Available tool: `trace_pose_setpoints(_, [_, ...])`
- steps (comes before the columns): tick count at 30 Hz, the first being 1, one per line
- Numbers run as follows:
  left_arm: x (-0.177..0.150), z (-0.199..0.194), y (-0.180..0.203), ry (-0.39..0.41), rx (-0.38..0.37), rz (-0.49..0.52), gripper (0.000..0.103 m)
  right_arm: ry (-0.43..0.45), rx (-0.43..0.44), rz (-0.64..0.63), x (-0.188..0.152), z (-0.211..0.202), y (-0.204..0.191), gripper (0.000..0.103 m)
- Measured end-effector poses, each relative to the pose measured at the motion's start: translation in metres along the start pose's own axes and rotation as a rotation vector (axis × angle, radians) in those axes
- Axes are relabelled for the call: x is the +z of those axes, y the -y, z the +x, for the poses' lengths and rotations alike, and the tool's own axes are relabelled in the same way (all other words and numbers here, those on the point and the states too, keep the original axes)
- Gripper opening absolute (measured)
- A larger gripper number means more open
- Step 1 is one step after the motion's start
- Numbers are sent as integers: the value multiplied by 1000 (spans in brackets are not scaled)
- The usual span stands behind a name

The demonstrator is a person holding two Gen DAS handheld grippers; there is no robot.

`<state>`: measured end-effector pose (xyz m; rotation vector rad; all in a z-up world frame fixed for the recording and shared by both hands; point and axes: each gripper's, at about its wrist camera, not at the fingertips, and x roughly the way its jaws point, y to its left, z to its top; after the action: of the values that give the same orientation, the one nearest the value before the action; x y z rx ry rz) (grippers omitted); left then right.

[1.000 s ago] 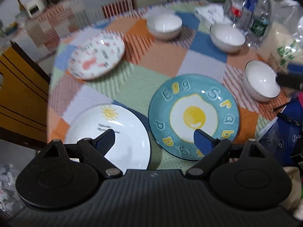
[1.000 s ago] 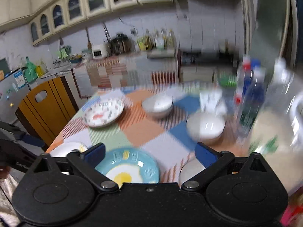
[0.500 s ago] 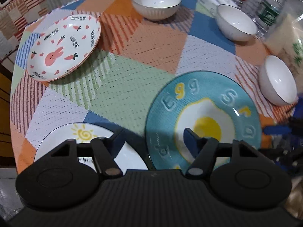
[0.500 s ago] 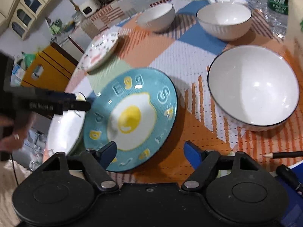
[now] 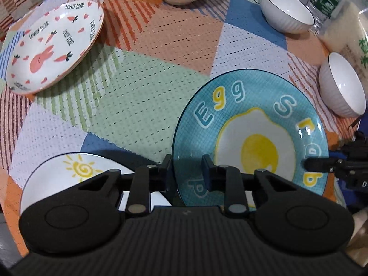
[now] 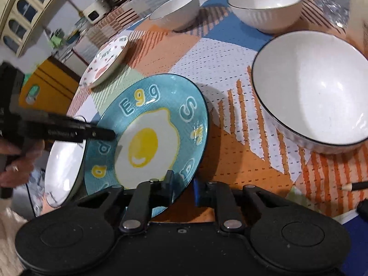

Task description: Organize plates and bowls

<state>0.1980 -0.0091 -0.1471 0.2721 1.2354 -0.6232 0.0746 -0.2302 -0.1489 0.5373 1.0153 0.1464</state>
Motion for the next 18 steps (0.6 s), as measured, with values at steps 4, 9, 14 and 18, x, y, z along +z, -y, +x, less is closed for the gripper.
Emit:
trace_pose_setpoints(4, [-2, 0, -1, 20, 3, -32, 26, 43, 13, 6, -6, -1, 2, 18])
trace_pose_setpoints(9, [-3, -2, -12, 14, -35, -127, 26, 14, 22, -26, 6, -4, -1, 18])
trace_pose_setpoints(14, [4, -19, -18, 64, -44, -148, 26, 19, 30, -77, 24, -12, -8, 18])
trace_pose_setpoints(18, [16, -32, -31, 78, -71, -176, 26, 28, 59, -93, 47, -21, -15, 18])
